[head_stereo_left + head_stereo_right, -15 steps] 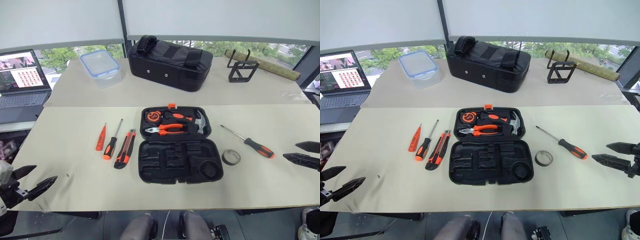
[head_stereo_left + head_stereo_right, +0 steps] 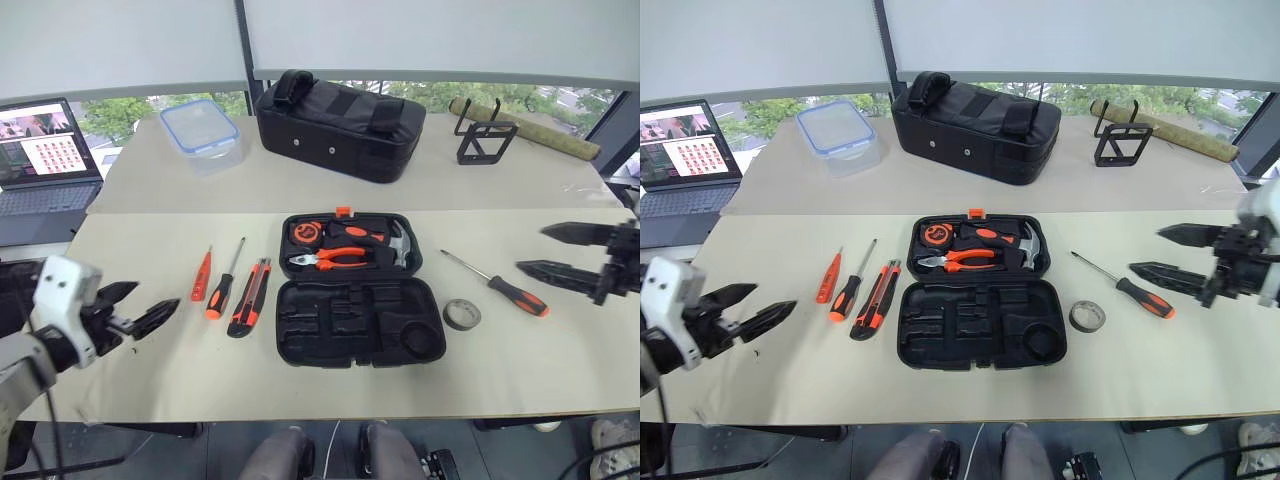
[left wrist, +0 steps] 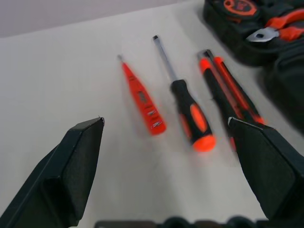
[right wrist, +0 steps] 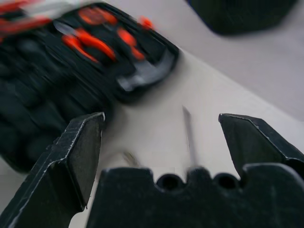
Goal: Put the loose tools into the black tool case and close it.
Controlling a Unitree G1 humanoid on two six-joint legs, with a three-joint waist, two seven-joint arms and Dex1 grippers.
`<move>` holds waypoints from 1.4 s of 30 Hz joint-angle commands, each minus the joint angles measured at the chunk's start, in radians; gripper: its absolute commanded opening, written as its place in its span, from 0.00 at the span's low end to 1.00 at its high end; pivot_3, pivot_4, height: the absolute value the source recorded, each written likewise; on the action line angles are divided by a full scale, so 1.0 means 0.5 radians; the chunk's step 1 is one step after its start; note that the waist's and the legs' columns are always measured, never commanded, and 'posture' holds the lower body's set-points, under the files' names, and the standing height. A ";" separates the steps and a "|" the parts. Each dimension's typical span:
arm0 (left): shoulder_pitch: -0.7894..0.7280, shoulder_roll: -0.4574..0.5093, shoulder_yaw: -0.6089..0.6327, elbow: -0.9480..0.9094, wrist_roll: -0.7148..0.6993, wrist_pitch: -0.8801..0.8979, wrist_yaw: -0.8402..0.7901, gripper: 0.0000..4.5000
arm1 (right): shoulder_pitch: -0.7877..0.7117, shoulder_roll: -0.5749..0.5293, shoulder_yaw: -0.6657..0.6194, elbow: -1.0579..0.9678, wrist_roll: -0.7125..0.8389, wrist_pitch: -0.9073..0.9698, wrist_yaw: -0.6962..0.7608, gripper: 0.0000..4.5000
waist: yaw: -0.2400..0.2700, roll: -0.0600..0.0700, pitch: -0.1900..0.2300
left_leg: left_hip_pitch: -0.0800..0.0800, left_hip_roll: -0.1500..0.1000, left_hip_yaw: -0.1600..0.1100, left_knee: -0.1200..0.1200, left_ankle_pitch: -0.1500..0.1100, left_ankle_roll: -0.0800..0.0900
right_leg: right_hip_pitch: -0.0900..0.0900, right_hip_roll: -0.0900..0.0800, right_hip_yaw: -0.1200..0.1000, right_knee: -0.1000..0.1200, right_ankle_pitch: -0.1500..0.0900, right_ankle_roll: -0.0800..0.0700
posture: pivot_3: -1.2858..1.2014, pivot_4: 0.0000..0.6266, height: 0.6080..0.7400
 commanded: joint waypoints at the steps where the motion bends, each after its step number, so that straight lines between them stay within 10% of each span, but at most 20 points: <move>1: -0.207 0.008 -0.174 -0.121 -0.050 0.332 0.276 1.00 | -0.137 0.071 0.117 -0.359 0.168 0.074 -0.085 1.00 | 0.000 0.000 0.000 | 0.000 0.000 0.000 0.001 0.000 0.000 | -0.001 0.000 0.000 0.000 0.000 0.000 | 0.52 0.24 0.86; 7: -0.489 -0.208 -0.437 -0.127 0.033 0.593 0.588 1.00 | -0.279 0.226 0.360 -0.618 0.243 0.072 -0.139 1.00 | 0.001 -0.005 0.003 | 0.000 -0.002 0.000 0.002 0.000 0.000 | 0.000 0.000 -0.002 0.001 0.000 0.000 | 0.52 0.24 0.86; 13: -0.540 -0.348 -0.595 -0.045 0.136 0.595 0.692 0.58 | -0.293 0.301 0.504 -0.682 0.198 -0.025 -0.123 1.00 | 0.008 -0.010 0.004 | 0.000 -0.002 0.000 0.004 0.000 0.000 | 0.000 0.000 -0.004 0.001 0.000 0.000 | 0.52 0.24 0.86; 29: -0.572 -0.498 -0.905 0.199 0.457 0.412 0.733 0.58 | -0.408 0.372 0.631 -0.725 0.206 -0.010 -0.194 1.00 | 0.042 -0.011 0.004 | 0.001 -0.003 0.000 0.006 0.001 -0.001 | 0.001 0.000 -0.004 0.003 0.000 0.000 | 0.52 0.24 0.86; 35: -0.641 -0.507 -0.851 0.211 0.456 0.465 0.695 0.19 | -0.415 0.375 0.625 -0.723 0.215 -0.005 -0.215 1.00 | 0.055 -0.010 0.004 | 0.001 -0.003 0.000 0.007 0.002 -0.002 | 0.001 -0.001 -0.004 0.004 0.001 0.000 | 0.52 0.24 0.86; 42: -0.987 -0.276 -0.739 0.182 0.326 0.463 0.399 0.19 | -0.353 0.333 0.570 -0.701 0.195 -0.017 -0.209 1.00 | 0.054 -0.019 0.009 | -0.002 -0.003 -0.002 0.010 0.002 -0.002 | -0.002 0.000 -0.007 0.006 0.001 0.000 | 0.52 0.24 0.86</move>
